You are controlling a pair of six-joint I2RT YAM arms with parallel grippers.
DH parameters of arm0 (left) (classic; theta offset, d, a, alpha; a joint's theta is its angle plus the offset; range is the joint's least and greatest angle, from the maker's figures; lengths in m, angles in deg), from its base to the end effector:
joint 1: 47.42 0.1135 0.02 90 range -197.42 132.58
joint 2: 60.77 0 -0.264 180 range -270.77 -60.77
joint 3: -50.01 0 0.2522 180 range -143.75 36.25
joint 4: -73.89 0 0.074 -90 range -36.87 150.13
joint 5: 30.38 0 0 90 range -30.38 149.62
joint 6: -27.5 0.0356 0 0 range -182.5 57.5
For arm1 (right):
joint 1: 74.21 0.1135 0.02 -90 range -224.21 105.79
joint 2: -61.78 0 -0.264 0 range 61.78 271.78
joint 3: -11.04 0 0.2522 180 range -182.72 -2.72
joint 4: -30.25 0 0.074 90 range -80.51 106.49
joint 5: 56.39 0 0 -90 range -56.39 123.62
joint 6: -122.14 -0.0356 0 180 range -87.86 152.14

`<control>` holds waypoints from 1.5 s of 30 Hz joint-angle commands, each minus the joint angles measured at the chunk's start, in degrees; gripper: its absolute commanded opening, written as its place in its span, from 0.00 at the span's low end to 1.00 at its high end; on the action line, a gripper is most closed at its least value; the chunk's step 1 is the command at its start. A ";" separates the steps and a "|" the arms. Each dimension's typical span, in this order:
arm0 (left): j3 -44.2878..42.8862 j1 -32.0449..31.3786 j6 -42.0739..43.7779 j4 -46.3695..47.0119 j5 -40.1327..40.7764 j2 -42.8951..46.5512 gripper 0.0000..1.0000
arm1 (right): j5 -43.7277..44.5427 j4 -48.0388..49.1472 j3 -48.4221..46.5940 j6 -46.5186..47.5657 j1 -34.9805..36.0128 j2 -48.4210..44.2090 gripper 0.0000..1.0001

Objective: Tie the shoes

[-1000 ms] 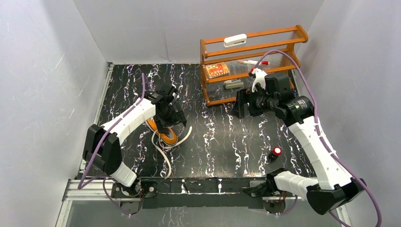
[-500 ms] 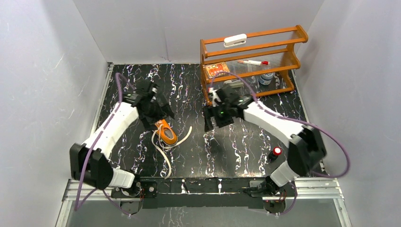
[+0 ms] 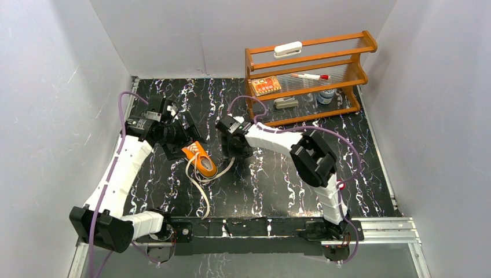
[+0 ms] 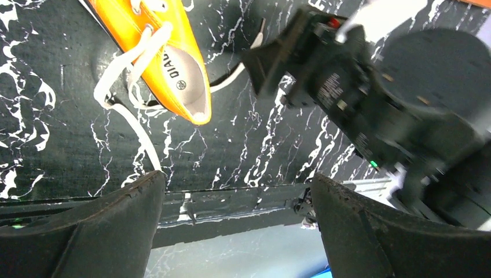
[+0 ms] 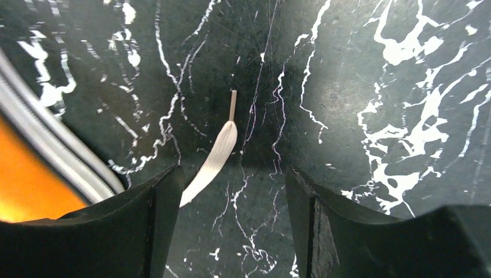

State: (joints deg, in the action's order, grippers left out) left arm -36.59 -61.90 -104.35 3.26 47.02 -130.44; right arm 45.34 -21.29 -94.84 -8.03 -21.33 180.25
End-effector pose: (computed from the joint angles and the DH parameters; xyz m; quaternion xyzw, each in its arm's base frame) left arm 0.2246 -0.0660 0.3469 -0.1902 0.9258 -0.2381 0.2237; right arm 0.2710 0.3461 0.1927 -0.0846 0.9661 0.0931 0.2255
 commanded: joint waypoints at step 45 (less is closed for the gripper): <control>5.94 1.16 -10.24 0.00 7.19 6.65 0.85 | -5.43 17.88 4.21 11.47 -4.01 -35.79 0.00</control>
State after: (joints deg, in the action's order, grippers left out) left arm -34.05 -61.05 -112.43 3.18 55.11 -126.81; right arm 33.12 -6.67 -83.47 2.38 -22.05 143.12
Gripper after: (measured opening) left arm 0.878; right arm 0.011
